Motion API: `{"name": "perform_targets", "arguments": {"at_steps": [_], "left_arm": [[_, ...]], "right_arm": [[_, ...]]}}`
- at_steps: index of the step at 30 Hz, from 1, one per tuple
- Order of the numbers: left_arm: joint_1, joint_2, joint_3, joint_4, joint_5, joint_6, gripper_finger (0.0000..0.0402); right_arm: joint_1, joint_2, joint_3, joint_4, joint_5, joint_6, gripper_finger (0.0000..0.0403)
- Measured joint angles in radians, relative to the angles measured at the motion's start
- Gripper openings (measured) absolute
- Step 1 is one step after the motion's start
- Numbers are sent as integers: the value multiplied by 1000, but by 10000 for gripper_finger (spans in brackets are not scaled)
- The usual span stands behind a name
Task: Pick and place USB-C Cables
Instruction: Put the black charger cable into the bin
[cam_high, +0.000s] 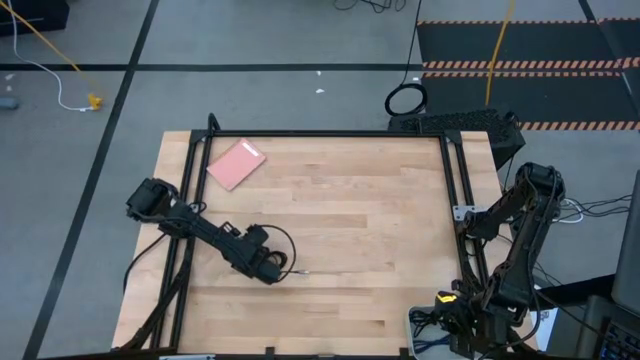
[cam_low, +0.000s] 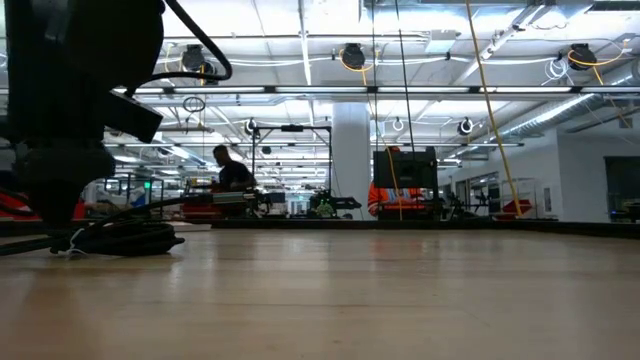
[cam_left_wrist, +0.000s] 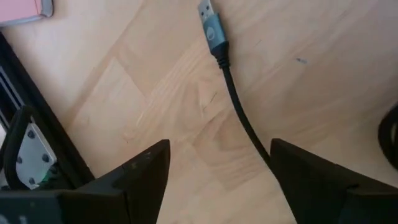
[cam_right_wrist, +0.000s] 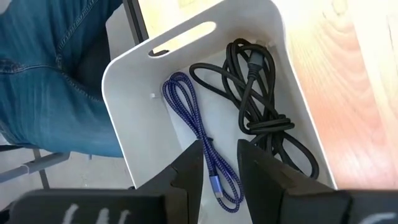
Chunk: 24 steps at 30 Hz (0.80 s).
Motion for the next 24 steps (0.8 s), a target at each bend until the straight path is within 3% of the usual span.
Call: {"name": "perform_targets", "arguments": {"at_steps": [4,9,16,24], "left_arm": [[14,0,0,73,-4,44,267],[25,0,0,159,-3,112,222],[33,-26,1,150,3,121,162],[-19,-130,1,214,-59,77,150]], "right_arm": [[0,0,0,0,0,4,91],[0,0,0,0,0,-3,91],[0,0,0,0,1,-6,91],[0,0,0,0,1,-7,91]]}}
